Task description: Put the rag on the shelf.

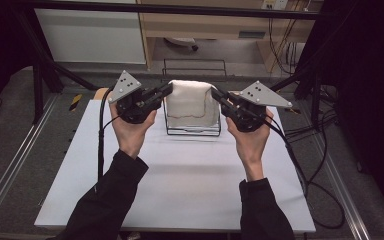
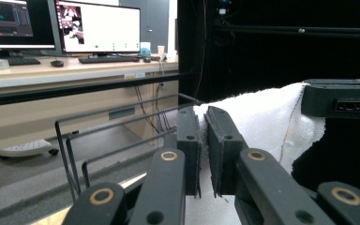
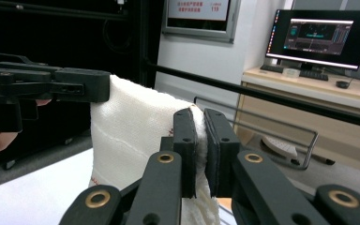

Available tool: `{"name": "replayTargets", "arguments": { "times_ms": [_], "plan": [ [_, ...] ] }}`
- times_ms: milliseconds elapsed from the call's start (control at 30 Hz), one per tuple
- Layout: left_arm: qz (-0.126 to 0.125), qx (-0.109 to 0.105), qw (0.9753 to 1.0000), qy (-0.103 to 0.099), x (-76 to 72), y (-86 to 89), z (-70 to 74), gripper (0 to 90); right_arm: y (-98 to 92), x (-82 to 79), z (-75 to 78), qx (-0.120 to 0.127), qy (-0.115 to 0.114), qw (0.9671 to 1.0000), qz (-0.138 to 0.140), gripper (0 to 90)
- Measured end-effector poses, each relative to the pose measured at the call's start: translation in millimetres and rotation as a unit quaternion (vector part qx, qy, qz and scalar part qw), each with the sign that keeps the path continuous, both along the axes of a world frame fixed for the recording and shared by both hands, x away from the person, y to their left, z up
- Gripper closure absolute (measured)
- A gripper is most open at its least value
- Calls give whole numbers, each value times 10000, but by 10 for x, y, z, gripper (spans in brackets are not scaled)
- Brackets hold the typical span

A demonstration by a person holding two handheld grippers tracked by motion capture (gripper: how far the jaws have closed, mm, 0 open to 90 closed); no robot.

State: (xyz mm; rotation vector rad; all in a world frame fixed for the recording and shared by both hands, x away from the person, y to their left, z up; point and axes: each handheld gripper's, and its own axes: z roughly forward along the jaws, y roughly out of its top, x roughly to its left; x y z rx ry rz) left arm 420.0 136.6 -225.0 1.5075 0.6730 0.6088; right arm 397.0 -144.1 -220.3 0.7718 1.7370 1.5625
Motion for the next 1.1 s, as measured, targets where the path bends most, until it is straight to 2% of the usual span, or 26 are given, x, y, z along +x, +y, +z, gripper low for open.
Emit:
{"name": "replayTargets", "arguments": {
  "times_ms": [700, 1100],
  "plan": [
    [140, -35, 9996, -227, 195, -45, 346, 833, 14, 174, 320, 72, -225, 9996, -137, 844],
    [207, -111, 9992, -320, 301, -46, 481, 833, 44, 287, 488, 116, -321, 9992, -203, 844]
  ]
}}
